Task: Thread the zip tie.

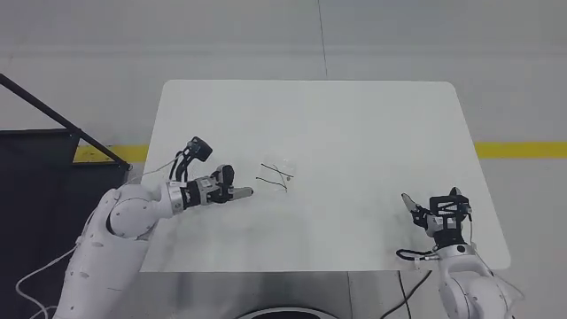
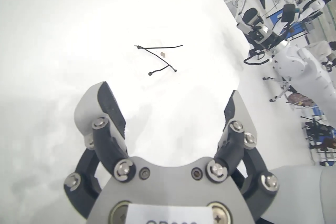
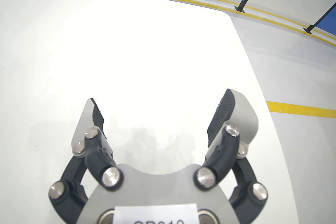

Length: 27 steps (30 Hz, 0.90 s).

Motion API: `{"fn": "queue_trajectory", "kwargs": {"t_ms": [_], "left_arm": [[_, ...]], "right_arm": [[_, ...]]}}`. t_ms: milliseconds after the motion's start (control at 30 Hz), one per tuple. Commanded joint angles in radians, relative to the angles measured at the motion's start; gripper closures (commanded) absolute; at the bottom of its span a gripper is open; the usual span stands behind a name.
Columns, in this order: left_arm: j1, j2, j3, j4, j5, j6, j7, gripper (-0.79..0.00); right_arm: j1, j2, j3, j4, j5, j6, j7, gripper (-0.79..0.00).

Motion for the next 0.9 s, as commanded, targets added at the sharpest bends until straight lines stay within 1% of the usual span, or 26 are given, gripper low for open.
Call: {"fn": "queue_trajectory", "kwargs": {"t_ms": [0,167,467,533,733,767,800,867], "left_arm": [[-0.037,-0.002,0.033,0.035,-0.024,0.022,-0.021,-0.785],[-0.103,-0.007,0.084,0.102,-0.083,0.085,-0.070,-0.785],[-0.103,-0.007,0.084,0.102,-0.083,0.085,-0.070,-0.785],[-0.090,-0.007,0.088,0.096,-0.103,0.092,-0.052,-0.785],[-0.091,-0.005,0.090,0.103,-0.152,0.154,-0.044,-0.785],[-0.095,-0.004,0.091,0.108,-0.158,0.164,-0.045,-0.782],[-0.099,-0.004,0.092,0.114,-0.167,0.175,-0.050,-0.751],[-0.110,-0.003,0.096,0.129,-0.204,0.193,-0.080,-0.723]], "right_arm": [[0.000,0.000,0.000,0.000,0.000,0.000,0.000,-0.785],[0.000,0.000,0.000,0.000,0.000,0.000,0.000,-0.785],[0.000,0.000,0.000,0.000,0.000,0.000,0.000,-0.785],[0.000,0.000,0.000,0.000,0.000,0.000,0.000,-0.785],[0.000,0.000,0.000,0.000,0.000,0.000,0.000,-0.785],[0.000,0.000,0.000,0.000,0.000,0.000,0.000,-0.785],[0.000,0.000,0.000,0.000,0.000,0.000,0.000,-0.785],[0.000,0.000,0.000,0.000,0.000,0.000,0.000,-0.785]]}}
